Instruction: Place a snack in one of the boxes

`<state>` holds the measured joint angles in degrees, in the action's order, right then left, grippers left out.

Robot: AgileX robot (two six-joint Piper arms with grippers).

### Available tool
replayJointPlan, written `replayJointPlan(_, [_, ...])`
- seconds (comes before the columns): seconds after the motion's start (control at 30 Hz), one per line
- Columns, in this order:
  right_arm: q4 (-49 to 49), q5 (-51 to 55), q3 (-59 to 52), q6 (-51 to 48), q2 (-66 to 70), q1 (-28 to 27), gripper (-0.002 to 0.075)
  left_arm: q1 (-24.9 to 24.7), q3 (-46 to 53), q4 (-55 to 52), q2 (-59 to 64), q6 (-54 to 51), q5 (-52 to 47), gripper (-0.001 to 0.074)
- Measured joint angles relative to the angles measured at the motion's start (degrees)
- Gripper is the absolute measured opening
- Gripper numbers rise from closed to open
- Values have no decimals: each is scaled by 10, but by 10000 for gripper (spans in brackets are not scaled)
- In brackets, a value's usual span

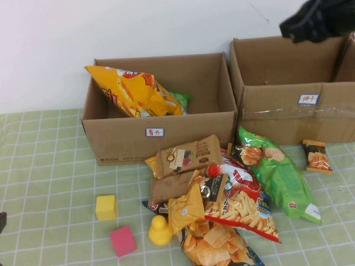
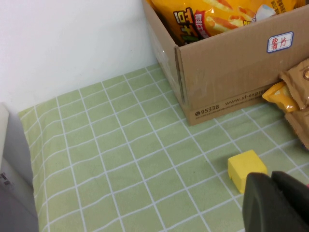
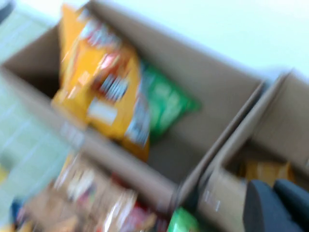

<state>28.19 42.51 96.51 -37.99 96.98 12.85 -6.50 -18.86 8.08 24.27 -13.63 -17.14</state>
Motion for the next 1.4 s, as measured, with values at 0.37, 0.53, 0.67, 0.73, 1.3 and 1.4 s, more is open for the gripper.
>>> replayJointPlan(0.37, [-135,23,-192,77,-143,0,8,0,0,0,0,13,0,-2])
replayJointPlan(0.53, [-156,-47,-363,97,-253,0,8,0,0,0,0,13,0,-2])
replayJointPlan(0.67, [-158,-93,-471,100,-328,0,8,0,0,0,0,14,0,-2])
replayJointPlan(0.73, [-158,-114,-522,100,-369,0,8,0,0,0,0,15,0,-2])
replayJointPlan(1.3, [-158,-143,-714,101,-596,0,4,0,0,-5,0,14,20,-3])
replayJointPlan(1.4, [-158,-143,-714,101,-596,0,3,0,0,-15,0,13,22,-2])
